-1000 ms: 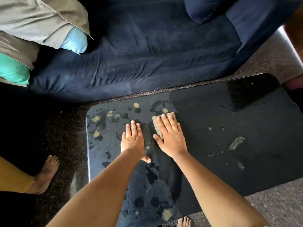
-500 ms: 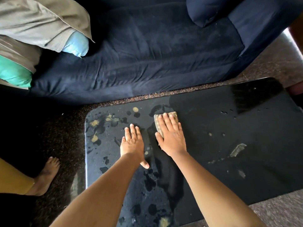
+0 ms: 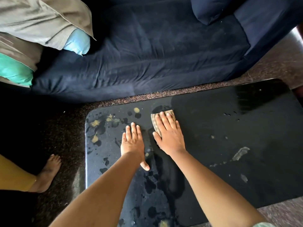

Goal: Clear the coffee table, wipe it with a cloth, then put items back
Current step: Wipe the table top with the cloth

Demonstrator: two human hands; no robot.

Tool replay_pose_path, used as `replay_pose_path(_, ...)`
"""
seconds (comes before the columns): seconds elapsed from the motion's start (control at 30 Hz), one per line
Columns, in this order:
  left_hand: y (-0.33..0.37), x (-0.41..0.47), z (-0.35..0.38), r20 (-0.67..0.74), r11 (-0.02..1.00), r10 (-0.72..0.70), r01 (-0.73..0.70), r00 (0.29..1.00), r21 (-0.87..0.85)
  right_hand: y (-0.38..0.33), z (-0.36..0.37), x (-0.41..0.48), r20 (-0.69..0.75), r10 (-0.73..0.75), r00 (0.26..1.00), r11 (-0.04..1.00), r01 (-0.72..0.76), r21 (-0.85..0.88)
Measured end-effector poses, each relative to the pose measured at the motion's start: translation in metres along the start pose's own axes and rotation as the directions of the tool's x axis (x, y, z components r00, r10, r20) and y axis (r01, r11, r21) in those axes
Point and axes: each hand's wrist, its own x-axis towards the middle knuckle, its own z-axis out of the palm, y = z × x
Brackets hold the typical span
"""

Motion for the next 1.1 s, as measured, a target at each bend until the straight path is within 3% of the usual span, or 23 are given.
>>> replay_pose_path(0.07, 0.000, 0.000, -0.001, 0.001, 1.000, 0.010, -0.010, 1.000, 0.016, 0.019, -0.003, -0.004, 0.024, -0.084, 0.996, 0.996, 0.085, -0.032)
replay_pose_path(0.2, -0.011, 0.001, 0.005, -0.017, 0.998, 0.039, -0.040, 0.999, -0.050, 0.025, -0.010, 0.017, -0.045, 0.271, 0.961, 0.962, -0.270, 0.027)
replay_pose_path(0.27, -0.014, 0.002, 0.008, -0.027, 0.995, 0.052, -0.054, 0.998, -0.079, 0.007, -0.009, 0.028, -0.048, 0.355, 0.933, 0.933, -0.352, 0.069)
replay_pose_path(0.3, -0.014, 0.003, 0.008, -0.031, 0.994, 0.057, -0.059, 0.998, -0.087, 0.000, -0.008, 0.029, -0.048, 0.317, 0.947, 0.947, -0.314, 0.069)
replay_pose_path(0.37, -0.015, 0.004, 0.005, -0.042, 0.994, 0.062, -0.066, 0.997, -0.084, -0.002, -0.006, 0.023, -0.030, 0.087, 0.996, 0.996, -0.086, 0.030)
replay_pose_path(0.43, -0.017, 0.007, 0.000, -0.046, 0.995, 0.075, -0.078, 0.996, -0.061, 0.014, -0.007, 0.012, 0.012, -0.177, 0.984, 0.984, 0.177, -0.031)
replay_pose_path(0.47, -0.018, 0.010, -0.002, -0.042, 0.996, 0.080, -0.082, 0.996, -0.044, 0.025, -0.009, 0.010, 0.025, -0.233, 0.972, 0.970, 0.234, -0.057)
replay_pose_path(0.53, -0.018, 0.012, -0.006, -0.019, 0.997, 0.081, -0.081, 0.997, -0.010, 0.041, -0.012, 0.015, 0.013, -0.121, 0.993, 0.990, 0.121, -0.066)
replay_pose_path(0.63, -0.013, 0.013, -0.010, 0.013, 0.998, 0.064, -0.064, 0.998, 0.011, 0.028, -0.014, 0.036, -0.034, 0.279, 0.960, 0.960, -0.278, 0.040)
replay_pose_path(0.7, -0.009, 0.013, -0.013, 0.032, 0.999, 0.053, -0.053, 0.998, 0.012, 0.007, -0.011, 0.044, -0.049, 0.344, 0.938, 0.937, -0.339, 0.085)
replay_pose_path(0.73, -0.007, 0.012, -0.014, 0.040, 0.999, 0.045, -0.045, 0.998, 0.014, -0.001, -0.008, 0.043, -0.062, 0.287, 0.956, 0.956, -0.282, 0.083)
replay_pose_path(0.83, -0.006, 0.012, -0.014, 0.051, 0.999, 0.035, -0.035, 0.998, 0.005, 0.007, -0.006, 0.032, -0.020, -0.086, 0.996, 0.996, 0.086, 0.004)
replay_pose_path(0.9, -0.007, 0.013, -0.013, 0.047, 0.999, 0.039, -0.038, 0.998, -0.011, 0.029, -0.011, 0.032, 0.022, -0.174, 0.985, 0.983, 0.175, -0.049)
replay_pose_path(0.97, -0.008, 0.013, -0.013, 0.039, 0.999, 0.043, -0.043, 0.998, -0.013, 0.040, -0.015, 0.041, -0.006, 0.039, 0.999, 0.999, -0.039, -0.015)
replay_pose_path(1.03, -0.009, 0.013, -0.013, 0.037, 0.999, 0.049, -0.049, 0.998, -0.010, 0.031, -0.017, 0.053, -0.044, 0.301, 0.952, 0.952, -0.298, 0.066)
replay_pose_path(1.1, -0.009, 0.013, -0.014, 0.034, 0.999, 0.046, -0.047, 0.998, 0.004, 0.009, -0.015, 0.062, -0.048, 0.377, 0.925, 0.923, -0.372, 0.100)
